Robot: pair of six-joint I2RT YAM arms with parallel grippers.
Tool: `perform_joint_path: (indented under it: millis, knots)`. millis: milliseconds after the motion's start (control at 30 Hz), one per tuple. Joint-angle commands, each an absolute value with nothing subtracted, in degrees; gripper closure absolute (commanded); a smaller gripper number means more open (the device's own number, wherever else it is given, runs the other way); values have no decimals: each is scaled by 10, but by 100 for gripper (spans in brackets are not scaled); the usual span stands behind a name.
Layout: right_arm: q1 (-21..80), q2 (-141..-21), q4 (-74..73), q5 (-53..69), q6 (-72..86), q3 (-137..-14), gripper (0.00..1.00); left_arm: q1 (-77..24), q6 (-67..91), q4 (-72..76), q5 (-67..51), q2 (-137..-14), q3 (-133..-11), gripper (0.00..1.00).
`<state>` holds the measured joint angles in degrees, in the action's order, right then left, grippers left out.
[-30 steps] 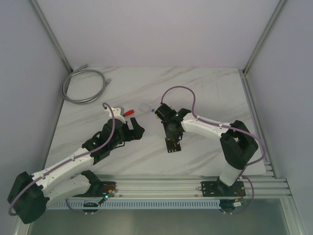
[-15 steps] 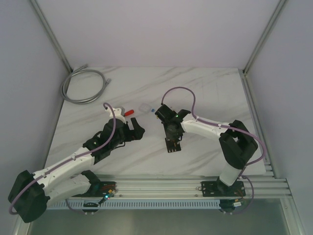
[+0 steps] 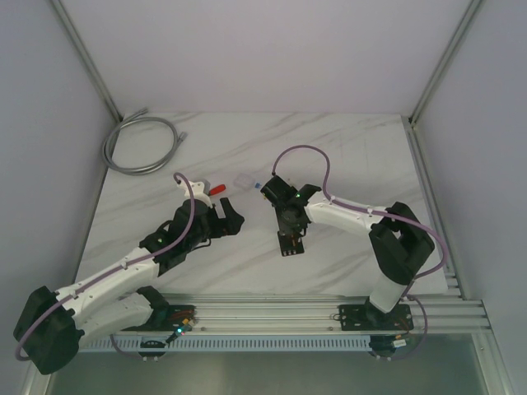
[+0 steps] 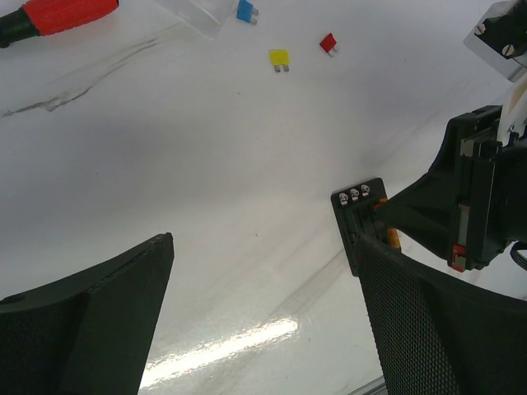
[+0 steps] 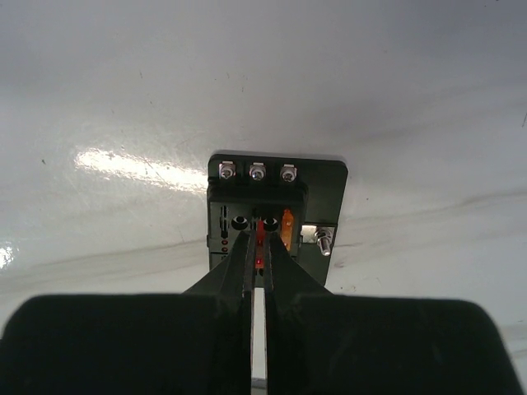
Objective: Snap on the fuse box
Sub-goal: Install the fuse at the fuse box base.
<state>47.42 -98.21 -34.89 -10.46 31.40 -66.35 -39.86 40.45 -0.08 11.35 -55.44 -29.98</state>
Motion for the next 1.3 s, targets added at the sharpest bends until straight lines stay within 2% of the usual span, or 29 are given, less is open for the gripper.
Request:
perform_joint_path:
  millis: [0, 1267]
  knots:
    - [479, -968, -347, -128, 326, -656, 100, -396, 407, -4, 107, -551, -306, 0]
    - [488, -970, -311, -110, 288, -637, 100, -396, 413, -4, 104, -554, -304, 0]
